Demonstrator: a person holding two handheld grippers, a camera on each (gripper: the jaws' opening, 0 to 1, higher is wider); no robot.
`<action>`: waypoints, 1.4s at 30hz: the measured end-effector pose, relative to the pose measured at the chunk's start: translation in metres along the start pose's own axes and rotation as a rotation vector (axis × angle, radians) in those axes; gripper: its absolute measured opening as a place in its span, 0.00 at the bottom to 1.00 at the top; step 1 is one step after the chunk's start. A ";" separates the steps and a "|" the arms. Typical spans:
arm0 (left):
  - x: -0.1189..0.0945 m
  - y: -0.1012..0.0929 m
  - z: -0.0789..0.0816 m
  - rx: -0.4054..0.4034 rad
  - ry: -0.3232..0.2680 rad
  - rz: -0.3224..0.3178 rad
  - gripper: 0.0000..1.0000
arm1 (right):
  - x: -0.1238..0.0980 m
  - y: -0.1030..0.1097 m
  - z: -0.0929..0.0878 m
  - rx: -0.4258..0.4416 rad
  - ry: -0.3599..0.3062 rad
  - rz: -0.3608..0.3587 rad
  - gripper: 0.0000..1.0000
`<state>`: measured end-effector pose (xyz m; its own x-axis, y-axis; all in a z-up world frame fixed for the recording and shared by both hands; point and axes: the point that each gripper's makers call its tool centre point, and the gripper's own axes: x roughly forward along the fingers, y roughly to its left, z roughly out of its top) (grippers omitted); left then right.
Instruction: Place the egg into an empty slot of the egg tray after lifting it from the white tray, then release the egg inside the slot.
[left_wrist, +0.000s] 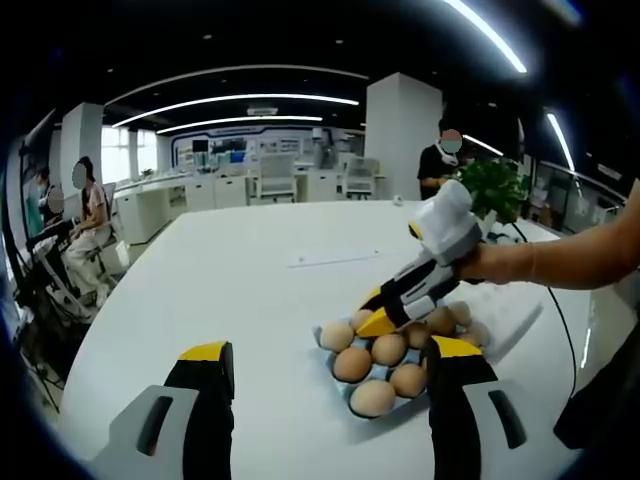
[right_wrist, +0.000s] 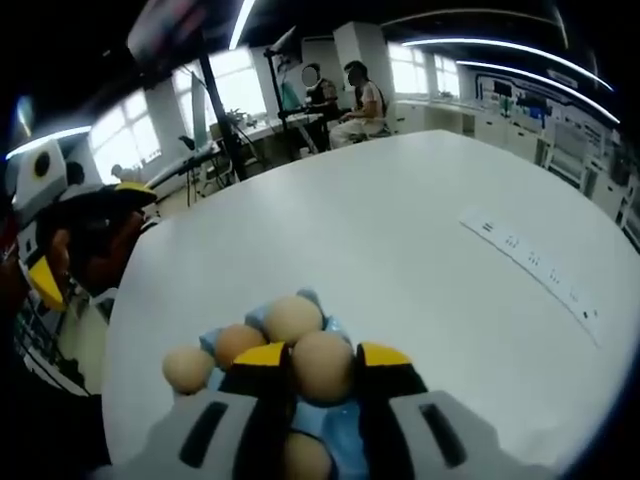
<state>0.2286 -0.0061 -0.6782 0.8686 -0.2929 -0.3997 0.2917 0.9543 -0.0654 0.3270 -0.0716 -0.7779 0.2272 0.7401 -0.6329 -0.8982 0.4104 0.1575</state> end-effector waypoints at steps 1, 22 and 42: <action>0.000 0.000 0.000 -0.002 -0.001 0.000 0.80 | 0.000 0.000 0.000 0.000 -0.002 0.002 0.27; 0.003 -0.006 0.003 -0.001 -0.010 -0.024 0.80 | -0.082 -0.030 -0.016 0.128 -0.231 -0.133 0.26; 0.005 -0.007 0.003 0.005 -0.005 -0.028 0.80 | -0.159 -0.084 -0.081 0.200 -0.221 -0.408 0.26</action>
<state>0.2320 -0.0146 -0.6766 0.8620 -0.3199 -0.3931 0.3180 0.9453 -0.0720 0.3353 -0.2667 -0.7522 0.6386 0.5844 -0.5007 -0.6348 0.7678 0.0866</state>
